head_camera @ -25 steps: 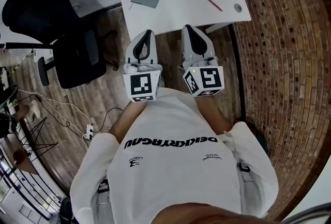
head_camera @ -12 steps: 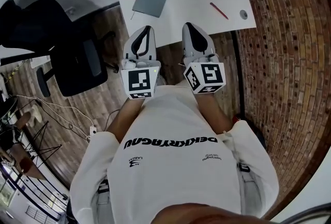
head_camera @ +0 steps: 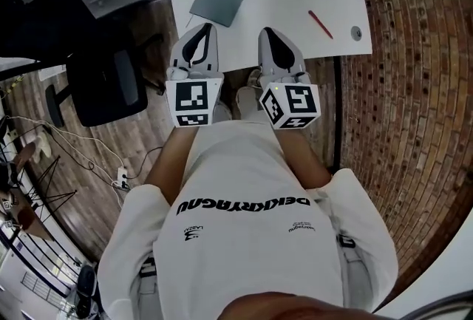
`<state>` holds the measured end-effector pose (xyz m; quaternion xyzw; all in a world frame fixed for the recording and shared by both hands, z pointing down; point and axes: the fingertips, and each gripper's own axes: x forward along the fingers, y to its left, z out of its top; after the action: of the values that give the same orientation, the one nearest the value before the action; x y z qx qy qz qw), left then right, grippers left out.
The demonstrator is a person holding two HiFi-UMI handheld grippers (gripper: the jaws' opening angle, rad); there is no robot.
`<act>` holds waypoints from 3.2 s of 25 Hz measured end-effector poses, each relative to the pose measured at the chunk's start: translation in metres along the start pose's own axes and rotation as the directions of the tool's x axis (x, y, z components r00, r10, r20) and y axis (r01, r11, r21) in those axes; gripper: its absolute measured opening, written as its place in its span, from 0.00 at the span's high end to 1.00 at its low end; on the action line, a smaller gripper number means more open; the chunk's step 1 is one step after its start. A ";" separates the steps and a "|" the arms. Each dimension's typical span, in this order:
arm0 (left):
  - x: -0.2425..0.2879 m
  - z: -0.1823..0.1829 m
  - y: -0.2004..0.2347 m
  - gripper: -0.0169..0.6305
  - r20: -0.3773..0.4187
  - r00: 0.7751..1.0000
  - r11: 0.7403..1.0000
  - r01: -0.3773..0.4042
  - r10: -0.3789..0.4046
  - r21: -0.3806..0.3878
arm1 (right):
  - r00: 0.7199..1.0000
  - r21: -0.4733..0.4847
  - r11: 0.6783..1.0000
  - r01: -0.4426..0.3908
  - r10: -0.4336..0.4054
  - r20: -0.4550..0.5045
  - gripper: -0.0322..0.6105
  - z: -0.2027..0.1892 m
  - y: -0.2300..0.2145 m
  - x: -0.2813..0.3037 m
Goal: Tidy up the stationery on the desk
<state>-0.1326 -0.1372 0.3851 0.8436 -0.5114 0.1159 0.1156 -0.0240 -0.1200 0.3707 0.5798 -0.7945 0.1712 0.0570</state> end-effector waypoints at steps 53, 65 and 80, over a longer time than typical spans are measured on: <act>0.263 -0.205 0.118 0.74 -0.526 0.835 0.976 0.052 -0.158 -0.211 | 0.866 0.237 0.953 0.191 -0.049 -0.498 0.73 -0.225 -0.110 0.236; 0.270 -0.223 0.111 0.74 -0.580 0.781 0.958 0.080 -0.231 -0.275 | 0.832 0.207 0.964 0.165 -0.024 -0.554 0.76 -0.239 -0.108 0.245; 0.264 -0.223 0.105 0.76 -0.616 0.751 0.960 0.084 -0.237 -0.268 | 0.830 0.163 0.978 0.130 -0.017 -0.558 0.78 -0.235 -0.111 0.244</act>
<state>-0.1242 -0.3348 0.6872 0.7753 -0.3758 0.3286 0.3869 -0.0228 -0.2908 0.6835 0.5383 -0.7005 0.4058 0.2342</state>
